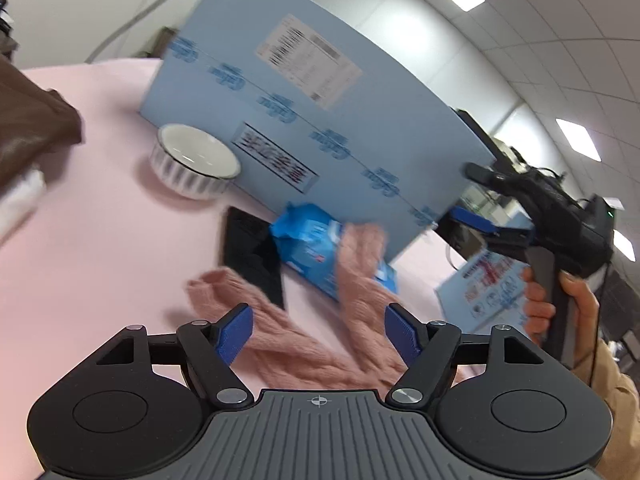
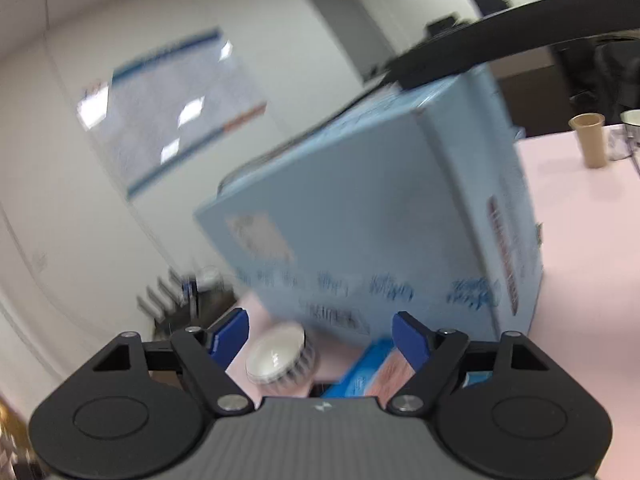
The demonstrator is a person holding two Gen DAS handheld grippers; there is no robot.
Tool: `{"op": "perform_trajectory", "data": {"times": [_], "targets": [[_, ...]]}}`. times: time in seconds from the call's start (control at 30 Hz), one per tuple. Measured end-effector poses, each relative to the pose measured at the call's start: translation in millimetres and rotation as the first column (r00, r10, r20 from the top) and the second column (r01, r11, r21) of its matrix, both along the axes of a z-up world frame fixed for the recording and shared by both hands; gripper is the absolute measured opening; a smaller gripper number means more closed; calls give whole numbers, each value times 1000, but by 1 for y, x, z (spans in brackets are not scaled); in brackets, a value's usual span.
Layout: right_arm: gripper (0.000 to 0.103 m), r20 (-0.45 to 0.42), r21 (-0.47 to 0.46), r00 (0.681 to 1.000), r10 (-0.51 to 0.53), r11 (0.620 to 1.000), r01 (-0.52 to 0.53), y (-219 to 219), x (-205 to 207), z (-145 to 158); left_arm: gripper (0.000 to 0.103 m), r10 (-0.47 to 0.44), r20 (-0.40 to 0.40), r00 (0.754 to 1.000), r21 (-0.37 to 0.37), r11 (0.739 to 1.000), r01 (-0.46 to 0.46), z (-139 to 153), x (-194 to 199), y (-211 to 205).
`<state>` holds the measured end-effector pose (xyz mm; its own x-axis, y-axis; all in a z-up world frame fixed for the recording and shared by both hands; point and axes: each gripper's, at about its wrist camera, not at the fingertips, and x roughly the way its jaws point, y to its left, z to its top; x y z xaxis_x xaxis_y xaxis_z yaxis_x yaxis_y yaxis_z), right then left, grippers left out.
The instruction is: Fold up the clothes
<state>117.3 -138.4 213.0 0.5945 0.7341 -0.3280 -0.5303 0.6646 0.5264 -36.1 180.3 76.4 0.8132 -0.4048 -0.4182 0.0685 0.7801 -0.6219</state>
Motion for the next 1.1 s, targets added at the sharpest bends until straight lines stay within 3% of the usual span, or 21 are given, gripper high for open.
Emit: {"op": "perform_trajectory", "data": {"times": [0.17,0.27,0.4,0.57,0.7,0.83,0.93,1.03,1.1], "targets": [[80,-10,-16,1000,-28,999,28,-31,-38,-1,74,-71,15,997,26,997,71,-3,-5,-26],[82,-32,-85,999,-34,996,31,-68,-89,-11,77,-120,20,993,47,992,119,-9,-18,-42],[83,-81,-138,995,-61,989,49,-130,-173,-40,81,-222,16,975,7,975,222,-22,-37,-65],[84,-218,-77,969,-115,992,101,-212,-279,-95,81,-381,-15,924,-24,924,381,-35,-57,-113],[84,-333,4,930,-155,986,165,-247,-326,-144,81,-502,-31,864,-38,865,501,-43,-65,-169],[84,-394,66,905,-161,977,203,-258,-340,-182,81,-553,-64,831,-27,833,552,-55,-66,-212],[85,-362,155,923,-131,968,198,-256,-339,-194,81,-570,-95,816,-39,822,569,-65,-66,-234],[85,-335,207,938,-85,965,162,-242,-327,-199,81,-578,-131,806,-102,816,569,-76,-61,-243],[84,-302,224,950,-80,963,153,-234,-320,-199,81,-565,-139,814,-167,823,543,-81,-60,-236]]}}
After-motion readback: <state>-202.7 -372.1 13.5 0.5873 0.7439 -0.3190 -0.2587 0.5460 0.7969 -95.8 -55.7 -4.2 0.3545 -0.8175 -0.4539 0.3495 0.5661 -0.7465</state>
